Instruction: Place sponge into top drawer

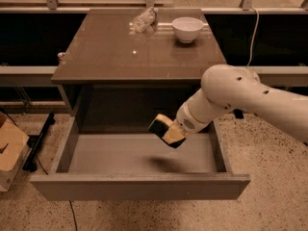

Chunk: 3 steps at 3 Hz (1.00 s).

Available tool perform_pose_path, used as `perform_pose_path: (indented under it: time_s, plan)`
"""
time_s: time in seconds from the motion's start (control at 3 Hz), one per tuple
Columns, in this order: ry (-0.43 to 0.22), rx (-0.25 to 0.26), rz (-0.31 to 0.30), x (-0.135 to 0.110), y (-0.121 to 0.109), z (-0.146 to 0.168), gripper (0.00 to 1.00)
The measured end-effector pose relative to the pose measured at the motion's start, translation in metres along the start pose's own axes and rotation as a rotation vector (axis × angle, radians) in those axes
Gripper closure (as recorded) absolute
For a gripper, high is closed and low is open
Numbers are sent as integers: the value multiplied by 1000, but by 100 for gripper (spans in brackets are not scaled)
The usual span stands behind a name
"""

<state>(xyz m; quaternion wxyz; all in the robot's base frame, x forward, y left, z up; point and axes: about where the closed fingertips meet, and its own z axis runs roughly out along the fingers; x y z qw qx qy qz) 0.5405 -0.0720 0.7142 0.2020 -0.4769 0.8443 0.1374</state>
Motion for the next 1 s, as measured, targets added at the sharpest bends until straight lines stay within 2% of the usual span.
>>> perform_pose_path:
  time_s: [0.33, 0.67, 1.0]
  plan:
    - [24, 22, 34, 12, -13, 38, 34]
    - [34, 64, 88, 21, -27, 64, 11]
    - [31, 65, 94, 20, -28, 64, 0]
